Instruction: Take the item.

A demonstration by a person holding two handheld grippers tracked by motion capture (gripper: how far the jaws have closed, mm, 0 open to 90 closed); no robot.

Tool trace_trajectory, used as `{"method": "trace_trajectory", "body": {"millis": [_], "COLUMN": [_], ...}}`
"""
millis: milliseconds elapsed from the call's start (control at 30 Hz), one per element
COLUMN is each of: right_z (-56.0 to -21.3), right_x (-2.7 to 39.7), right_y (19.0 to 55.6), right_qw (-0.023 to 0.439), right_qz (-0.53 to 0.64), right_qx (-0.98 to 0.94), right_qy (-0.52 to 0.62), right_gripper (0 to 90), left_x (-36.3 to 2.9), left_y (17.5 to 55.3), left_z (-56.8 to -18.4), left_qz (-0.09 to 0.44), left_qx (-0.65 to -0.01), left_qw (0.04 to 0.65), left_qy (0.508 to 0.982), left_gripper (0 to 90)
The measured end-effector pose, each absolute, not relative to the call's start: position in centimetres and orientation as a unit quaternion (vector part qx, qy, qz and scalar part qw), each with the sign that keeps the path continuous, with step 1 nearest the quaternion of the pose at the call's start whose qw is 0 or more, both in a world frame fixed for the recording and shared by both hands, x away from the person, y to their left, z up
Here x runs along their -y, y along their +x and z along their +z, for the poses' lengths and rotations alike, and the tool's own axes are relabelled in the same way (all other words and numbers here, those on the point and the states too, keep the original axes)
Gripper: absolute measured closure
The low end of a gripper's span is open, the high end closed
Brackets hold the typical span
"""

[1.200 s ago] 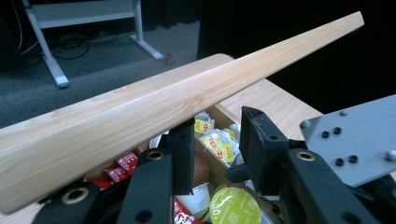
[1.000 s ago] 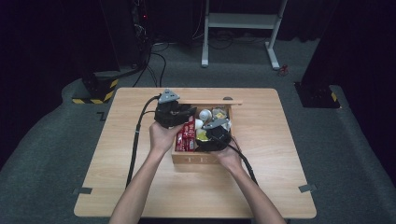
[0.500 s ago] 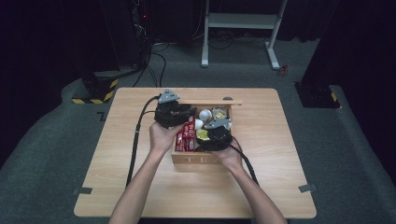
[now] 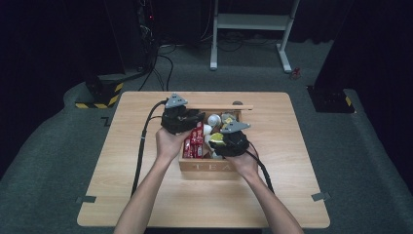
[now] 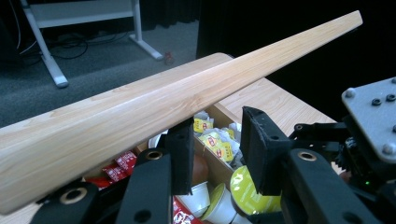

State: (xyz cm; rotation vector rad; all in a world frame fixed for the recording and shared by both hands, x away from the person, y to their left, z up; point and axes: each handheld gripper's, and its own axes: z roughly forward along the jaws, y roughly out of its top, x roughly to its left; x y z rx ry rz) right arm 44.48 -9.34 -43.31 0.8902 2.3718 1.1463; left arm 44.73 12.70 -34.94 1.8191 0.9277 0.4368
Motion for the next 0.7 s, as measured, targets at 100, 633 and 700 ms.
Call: {"method": "trace_trajectory", "body": {"millis": [100, 633, 700], "right_z": [-43.1, -42.3, -42.2], "right_x": [9.8, 11.8, 12.1], "right_y": [44.5, 44.5, 44.5], "right_qw": [0.181, 0.176, 0.176], "right_qz": [0.407, 0.426, 0.428], "right_qx": [-0.837, -0.822, -0.820], "right_qy": [0.319, 0.336, 0.337], "right_gripper": [37.9, 38.0, 38.0], "left_x": [-12.7, -12.7, -12.7], "left_y": [44.7, 44.6, 44.6], "left_z": [-34.9, -35.0, -35.0], "left_qz": [0.180, 0.180, 0.180], "left_qx": [-0.385, -0.383, -0.383], "left_qw": [0.503, 0.504, 0.502], "left_qy": [0.753, 0.753, 0.754], "left_gripper": [65.1, 64.5, 64.5]}}
